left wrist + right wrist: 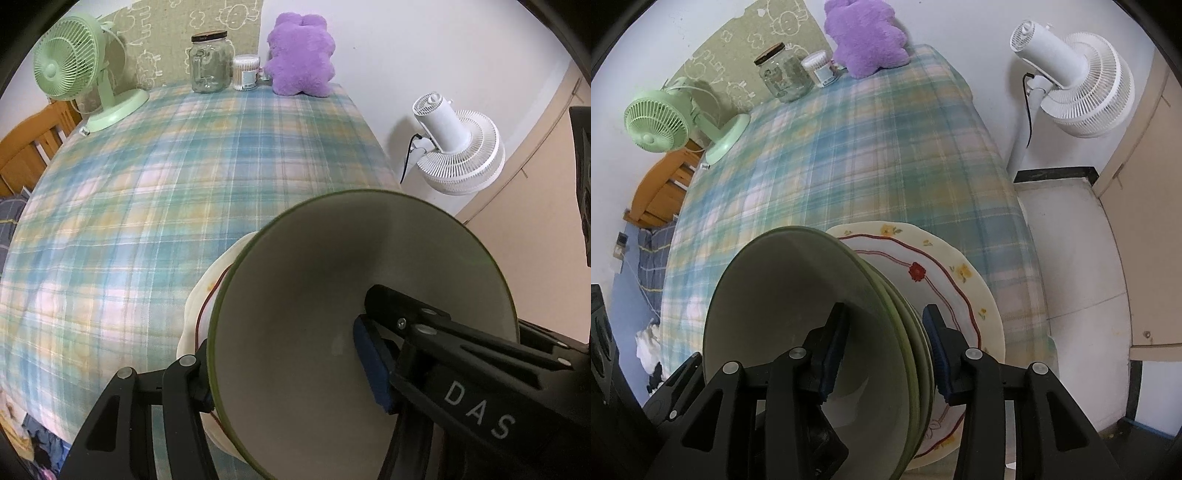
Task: Organize plates and bowls
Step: 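Lower the nested bowls onto the plate stack and open both tools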
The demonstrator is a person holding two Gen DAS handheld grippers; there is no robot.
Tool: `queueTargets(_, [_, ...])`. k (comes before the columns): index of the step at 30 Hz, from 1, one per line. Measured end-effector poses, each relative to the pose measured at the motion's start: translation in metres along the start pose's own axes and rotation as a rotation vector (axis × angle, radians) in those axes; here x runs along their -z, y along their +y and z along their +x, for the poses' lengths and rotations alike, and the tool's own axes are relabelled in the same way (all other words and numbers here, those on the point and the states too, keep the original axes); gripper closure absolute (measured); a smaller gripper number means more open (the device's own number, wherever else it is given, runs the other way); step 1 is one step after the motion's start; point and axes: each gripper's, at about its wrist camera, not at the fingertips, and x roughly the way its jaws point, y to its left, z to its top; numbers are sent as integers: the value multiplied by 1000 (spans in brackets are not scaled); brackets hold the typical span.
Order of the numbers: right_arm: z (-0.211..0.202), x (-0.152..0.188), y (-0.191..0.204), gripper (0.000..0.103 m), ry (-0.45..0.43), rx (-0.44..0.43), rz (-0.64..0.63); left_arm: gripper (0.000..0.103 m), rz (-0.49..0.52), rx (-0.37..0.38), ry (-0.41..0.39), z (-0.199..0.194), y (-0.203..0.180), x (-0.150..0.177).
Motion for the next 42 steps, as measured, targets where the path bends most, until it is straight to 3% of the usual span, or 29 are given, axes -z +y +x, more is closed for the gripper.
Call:
queueTargets(3, [-1, 3, 1, 55, 2, 7, -1, 32, -4, -6, 9, -1, 2, 2])
queueTargets(8, [-6, 8, -1, 32, -6, 38, 18, 22, 1, -14, -4, -11, 9, 4])
queueTargets(11, [-15, 11, 3, 27, -34, 54, 12, 16, 14, -15, -23, -18, 14, 4])
queueTargets(21, [-56, 16, 34, 26, -194, 175, 10, 13, 72, 5, -131, -57, 36, -4])
queueTargets(31, [-87, 34, 90, 26, -380, 284, 21, 13, 73, 23, -255, -97, 99, -3])
queueTargets(38, [-81, 55, 136, 26, -440, 283, 38, 11, 100, -27, -304, -110, 154, 6])
queueTargets(42, [-68, 66, 159, 26, -460, 268, 27, 7, 126, -122, -338, -107, 181, 18])
